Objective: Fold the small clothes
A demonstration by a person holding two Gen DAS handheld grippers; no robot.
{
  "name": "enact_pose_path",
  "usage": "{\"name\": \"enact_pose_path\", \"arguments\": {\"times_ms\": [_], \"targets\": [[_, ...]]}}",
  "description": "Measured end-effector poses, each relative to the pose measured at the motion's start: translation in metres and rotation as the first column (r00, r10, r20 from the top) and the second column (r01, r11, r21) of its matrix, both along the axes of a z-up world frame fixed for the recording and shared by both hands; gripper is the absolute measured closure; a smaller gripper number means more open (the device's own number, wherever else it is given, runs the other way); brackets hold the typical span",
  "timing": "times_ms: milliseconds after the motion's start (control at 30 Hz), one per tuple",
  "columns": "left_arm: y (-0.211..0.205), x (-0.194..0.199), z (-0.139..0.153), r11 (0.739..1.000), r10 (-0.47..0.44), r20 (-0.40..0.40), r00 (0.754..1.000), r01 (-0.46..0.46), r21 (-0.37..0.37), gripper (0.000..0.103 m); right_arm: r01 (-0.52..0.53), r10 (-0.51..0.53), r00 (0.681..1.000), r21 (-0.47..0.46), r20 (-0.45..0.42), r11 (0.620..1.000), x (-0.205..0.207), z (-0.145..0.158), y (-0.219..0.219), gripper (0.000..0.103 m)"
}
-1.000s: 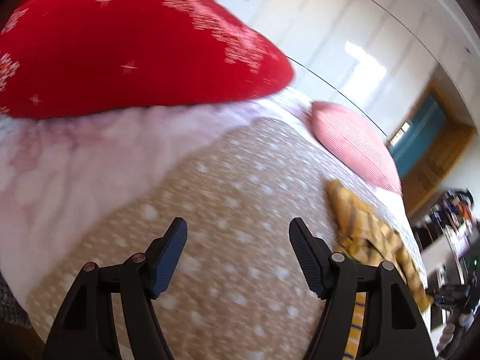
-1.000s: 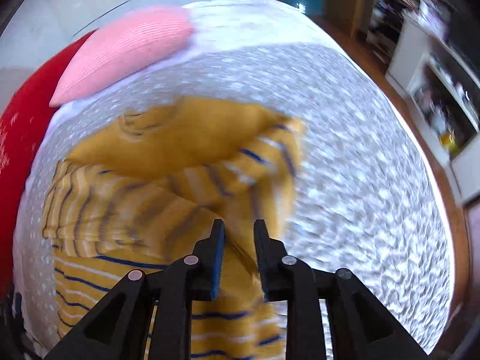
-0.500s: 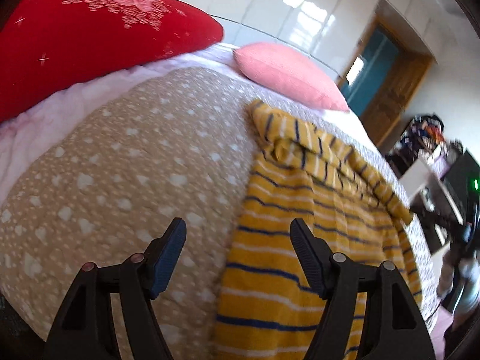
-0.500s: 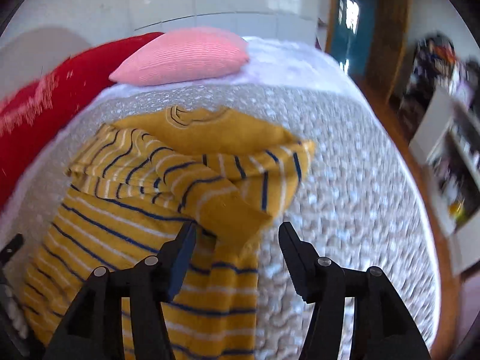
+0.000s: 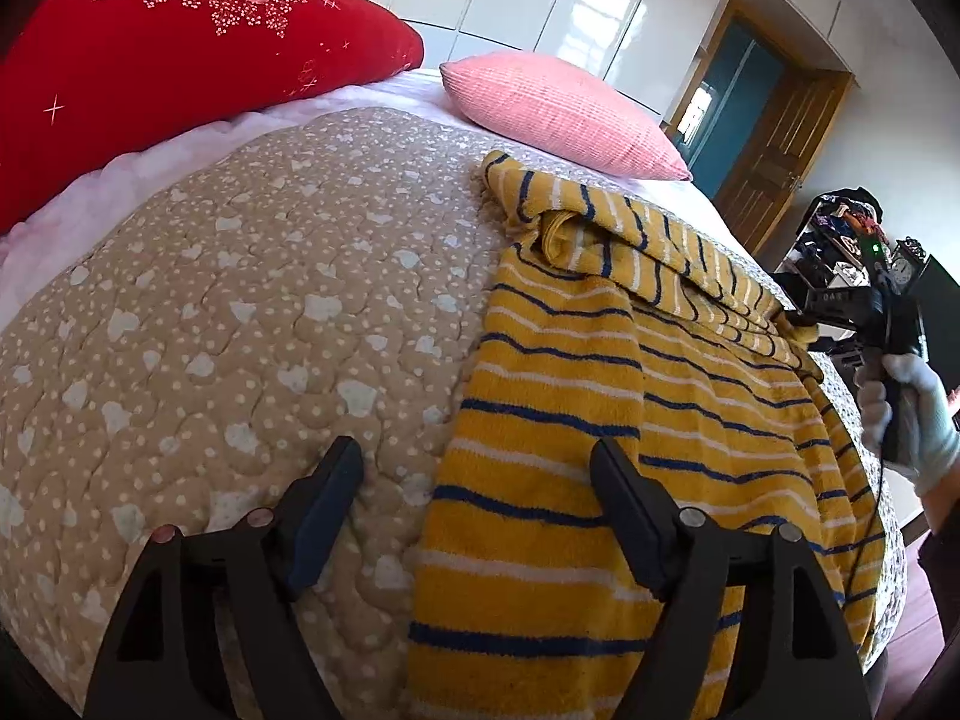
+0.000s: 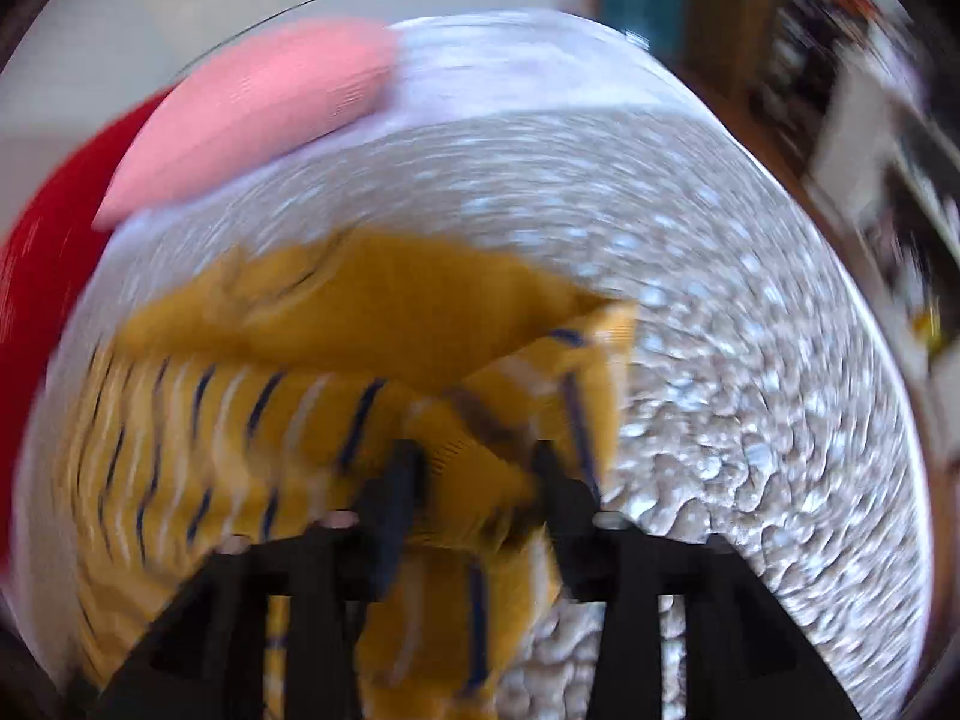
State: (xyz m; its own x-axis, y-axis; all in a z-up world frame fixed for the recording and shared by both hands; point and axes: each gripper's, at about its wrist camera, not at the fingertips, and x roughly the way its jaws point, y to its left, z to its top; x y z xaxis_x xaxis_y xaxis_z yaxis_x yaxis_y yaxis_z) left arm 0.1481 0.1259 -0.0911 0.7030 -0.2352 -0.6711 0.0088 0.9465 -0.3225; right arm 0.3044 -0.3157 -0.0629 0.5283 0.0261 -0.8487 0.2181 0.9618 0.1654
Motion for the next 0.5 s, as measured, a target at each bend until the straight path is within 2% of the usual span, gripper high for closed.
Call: {"name": "enact_pose_path", "arguments": {"times_ms": [100,200,233,333,400,500], "targets": [[0.001,0.000,0.000,1.000,-0.004,0.000,1.000,0.004,-0.005,0.024,0.062,-0.065,0.997,0.111,0.028,0.992,-0.006,0.001,-0.021,0.052],[0.002,0.000,0.001,1.000,-0.008,0.001,1.000,0.008,-0.014,0.023,0.084,-0.101,0.989,0.145,0.111,0.986,-0.036,0.016,-0.036,0.051],[0.003,0.000,0.001,1.000,-0.009,0.000,1.000,0.009,-0.018,0.023,0.083,-0.108,0.986,0.186,0.130,0.979,-0.052,0.020,-0.045,0.050],[0.004,0.000,0.001,1.000,-0.013,-0.008,1.000,0.013,-0.026,0.022,0.038,-0.076,0.991,0.318,0.109,0.947,-0.100,0.017,-0.064,0.050],[0.007,-0.001,0.002,0.999,-0.021,-0.025,0.999,0.020,-0.041,0.023,0.003,-0.038,0.995,0.365,0.088,0.931,-0.135,0.007,-0.068,0.050],[0.017,-0.009,0.006,0.992,-0.033,-0.066,0.997,0.024,-0.123,0.023,-0.035,0.011,0.998,0.455,0.055,0.890,-0.190,-0.015,-0.069,0.050]]}}
